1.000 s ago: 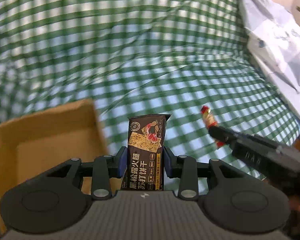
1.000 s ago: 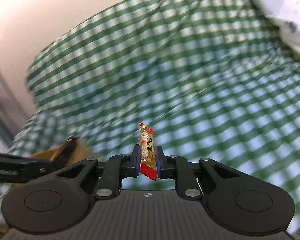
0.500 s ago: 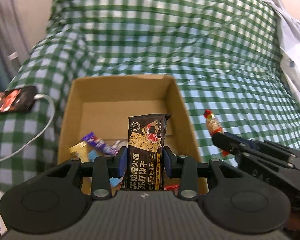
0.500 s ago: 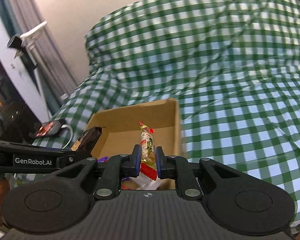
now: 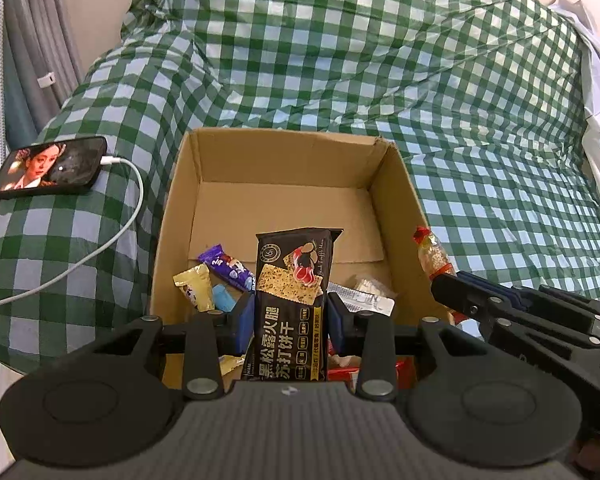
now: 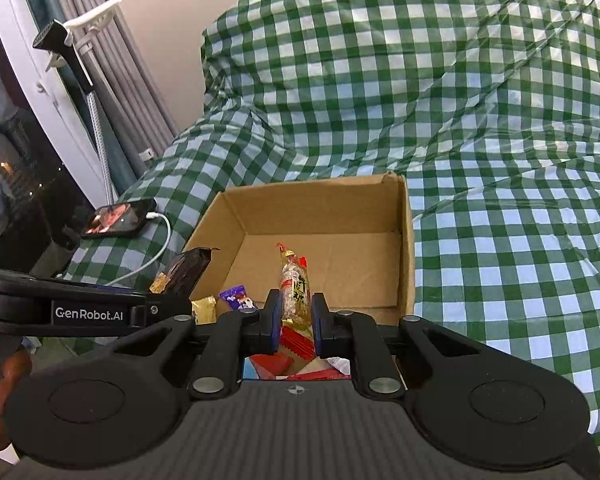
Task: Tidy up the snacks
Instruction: 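Carry the biscuit pack and orange candy over the box with both tools, then open both tools to drop the biscuit pack and candy into the box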
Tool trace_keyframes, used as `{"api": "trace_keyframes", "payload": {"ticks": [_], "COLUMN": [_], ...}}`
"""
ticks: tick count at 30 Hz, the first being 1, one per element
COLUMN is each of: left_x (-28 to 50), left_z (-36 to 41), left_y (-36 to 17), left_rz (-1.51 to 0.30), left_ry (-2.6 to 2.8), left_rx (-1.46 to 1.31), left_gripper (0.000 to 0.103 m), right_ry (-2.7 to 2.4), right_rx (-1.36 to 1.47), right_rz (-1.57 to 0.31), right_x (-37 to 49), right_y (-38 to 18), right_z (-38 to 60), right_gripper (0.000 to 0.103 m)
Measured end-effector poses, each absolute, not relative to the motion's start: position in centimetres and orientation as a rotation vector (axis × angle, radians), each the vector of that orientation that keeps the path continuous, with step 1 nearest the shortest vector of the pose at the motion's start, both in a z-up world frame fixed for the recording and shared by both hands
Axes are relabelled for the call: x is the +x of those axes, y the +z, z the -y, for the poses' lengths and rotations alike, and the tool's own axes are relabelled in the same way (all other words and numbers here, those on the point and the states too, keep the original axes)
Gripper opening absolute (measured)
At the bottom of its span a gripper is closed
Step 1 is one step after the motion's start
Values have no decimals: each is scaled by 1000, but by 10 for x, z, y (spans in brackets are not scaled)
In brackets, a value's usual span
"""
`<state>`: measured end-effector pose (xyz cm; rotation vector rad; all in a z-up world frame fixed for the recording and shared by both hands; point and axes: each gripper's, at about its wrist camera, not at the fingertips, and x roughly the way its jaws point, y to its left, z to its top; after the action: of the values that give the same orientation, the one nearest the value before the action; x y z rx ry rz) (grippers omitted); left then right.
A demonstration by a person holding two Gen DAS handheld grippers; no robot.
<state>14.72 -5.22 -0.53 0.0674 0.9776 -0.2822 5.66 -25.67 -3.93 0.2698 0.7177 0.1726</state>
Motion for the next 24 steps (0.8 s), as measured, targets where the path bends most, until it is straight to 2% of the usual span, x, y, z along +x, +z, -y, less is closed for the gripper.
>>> {"api": "trace_keyframes", "payload": {"ticks": [24], "left_x": [191], "left_z": [50], "left_y": [-58], "left_rz": [-1084], "left_ry": [-271], "left_rx": [90], "left_gripper": [42], "right_ry": [162], "right_rx": [273], "right_rz": [-851], "right_x": [103], "right_y": [-81], "right_z": [244], "right_gripper": [16]}}
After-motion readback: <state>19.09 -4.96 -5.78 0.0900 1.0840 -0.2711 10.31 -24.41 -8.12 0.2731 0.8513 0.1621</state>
